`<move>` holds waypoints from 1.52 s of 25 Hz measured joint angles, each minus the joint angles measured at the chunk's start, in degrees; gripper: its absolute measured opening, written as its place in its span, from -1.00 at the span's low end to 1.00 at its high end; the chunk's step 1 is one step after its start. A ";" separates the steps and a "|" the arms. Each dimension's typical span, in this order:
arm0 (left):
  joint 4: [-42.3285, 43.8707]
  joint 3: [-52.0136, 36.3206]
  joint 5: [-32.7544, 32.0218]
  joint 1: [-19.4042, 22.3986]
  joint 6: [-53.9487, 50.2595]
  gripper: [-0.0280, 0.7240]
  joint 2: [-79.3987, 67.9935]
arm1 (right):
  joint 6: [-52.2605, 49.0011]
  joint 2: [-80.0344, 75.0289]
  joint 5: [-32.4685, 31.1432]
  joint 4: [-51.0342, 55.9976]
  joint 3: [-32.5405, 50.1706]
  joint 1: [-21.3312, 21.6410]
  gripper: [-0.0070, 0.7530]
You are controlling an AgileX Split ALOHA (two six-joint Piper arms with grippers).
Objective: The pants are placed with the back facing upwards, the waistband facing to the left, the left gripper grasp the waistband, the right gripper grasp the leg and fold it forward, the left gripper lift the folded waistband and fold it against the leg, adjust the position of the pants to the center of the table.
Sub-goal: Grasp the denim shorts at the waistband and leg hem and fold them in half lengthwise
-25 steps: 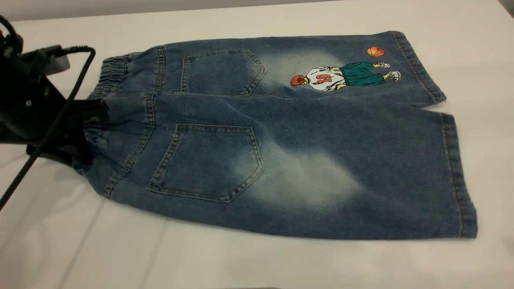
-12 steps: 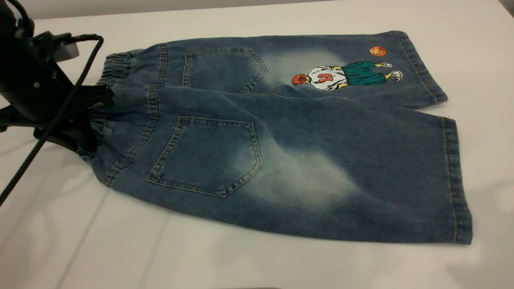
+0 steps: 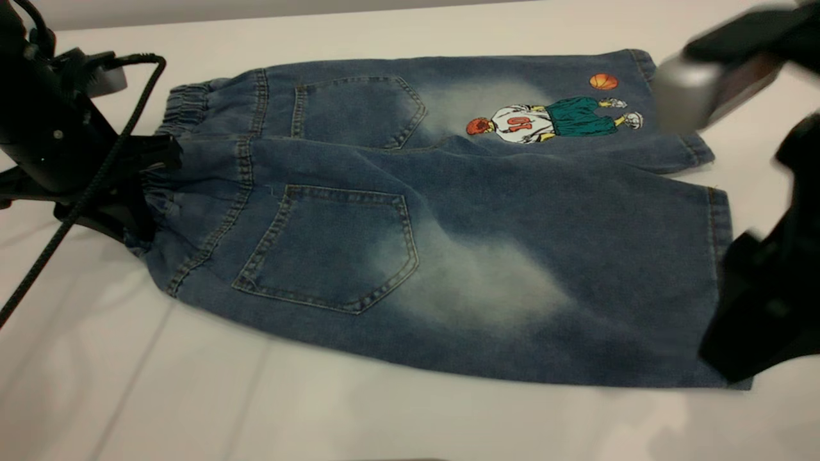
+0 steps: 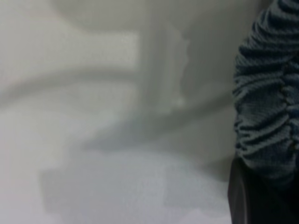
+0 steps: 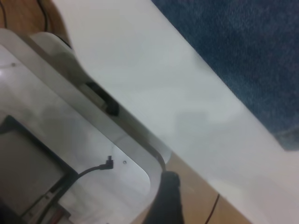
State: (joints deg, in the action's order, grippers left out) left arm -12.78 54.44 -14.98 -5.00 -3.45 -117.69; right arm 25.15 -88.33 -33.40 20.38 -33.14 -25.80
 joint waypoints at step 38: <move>0.11 0.29 -0.83 0.00 0.01 -0.73 0.00 | -10.60 -23.62 21.12 -8.69 0.12 2.18 -0.84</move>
State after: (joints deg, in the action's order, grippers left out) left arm -12.67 54.73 -15.81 -5.00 -3.44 -117.69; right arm 14.55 -111.95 -12.29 11.69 -33.02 -23.62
